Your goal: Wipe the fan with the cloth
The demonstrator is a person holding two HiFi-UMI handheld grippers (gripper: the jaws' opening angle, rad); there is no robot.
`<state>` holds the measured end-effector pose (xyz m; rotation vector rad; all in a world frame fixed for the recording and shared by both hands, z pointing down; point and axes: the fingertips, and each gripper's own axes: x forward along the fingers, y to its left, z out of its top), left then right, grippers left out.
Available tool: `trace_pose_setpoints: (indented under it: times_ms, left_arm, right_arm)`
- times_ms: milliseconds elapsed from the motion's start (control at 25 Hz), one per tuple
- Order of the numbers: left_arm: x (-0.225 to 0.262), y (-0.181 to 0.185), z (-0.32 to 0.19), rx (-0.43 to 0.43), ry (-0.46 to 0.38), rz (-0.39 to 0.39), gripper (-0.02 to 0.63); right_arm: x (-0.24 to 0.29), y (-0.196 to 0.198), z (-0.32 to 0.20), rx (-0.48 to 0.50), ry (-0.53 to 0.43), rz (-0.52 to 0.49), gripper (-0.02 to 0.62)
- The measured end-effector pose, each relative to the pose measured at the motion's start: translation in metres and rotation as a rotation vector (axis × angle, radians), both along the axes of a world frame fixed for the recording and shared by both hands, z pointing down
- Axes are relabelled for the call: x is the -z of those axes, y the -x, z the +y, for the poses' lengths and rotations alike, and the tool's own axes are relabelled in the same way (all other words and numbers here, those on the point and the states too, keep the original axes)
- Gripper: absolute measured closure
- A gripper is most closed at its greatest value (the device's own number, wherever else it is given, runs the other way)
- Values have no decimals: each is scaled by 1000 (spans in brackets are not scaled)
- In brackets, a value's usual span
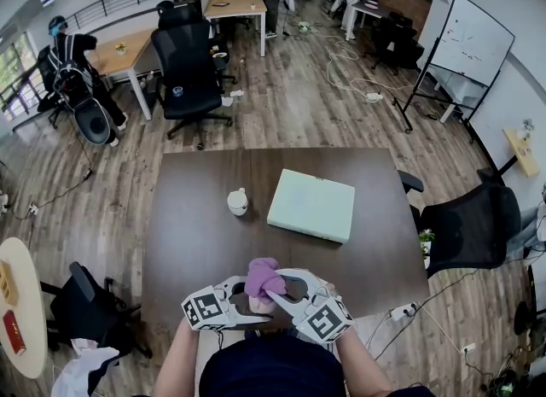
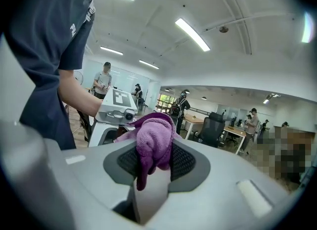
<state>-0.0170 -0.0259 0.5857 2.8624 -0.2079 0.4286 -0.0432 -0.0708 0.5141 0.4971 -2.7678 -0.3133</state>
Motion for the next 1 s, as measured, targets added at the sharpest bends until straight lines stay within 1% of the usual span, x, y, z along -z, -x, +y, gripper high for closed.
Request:
trace_pose_setpoints:
  times_ms: [120,280,400,520,600,720,800,920,1000]
  left_arm:
    - [6,1,-4,24,6,35,225]
    - [18,6,-14,82,16,109,225]
    - [21,13,-18,125,10,129,225]
    - [26,20,-25,171,13,171,225]
    - [32,25,-30,201,17,198,225]
    - [35,30,-37,233,14,199,225]
    - [37,34,-40,253,17,214,225]
    - [42,41,-48,299,20,255,225]
    - [44,44,-53,323,21,266,225]
  right_arm:
    - [-6,-8,-10,-50,25,4,466]
    - [-13,-17,-18,-95,72,0,466]
    - [-21,-17,-17,-116,96,2,467]
    - [-29,-15,-17,-128,115,10,466]
    - [-31,-12,-18,-135,131,-3,466]
    - [-35,-8,-18,-155,152,-12,468]
    - [-40,-6,-16,-164,159,-3,466]
    - [-50,-2,-9,-153,174,12,466]
    - [-54,1,-4,-138,174,23,466]
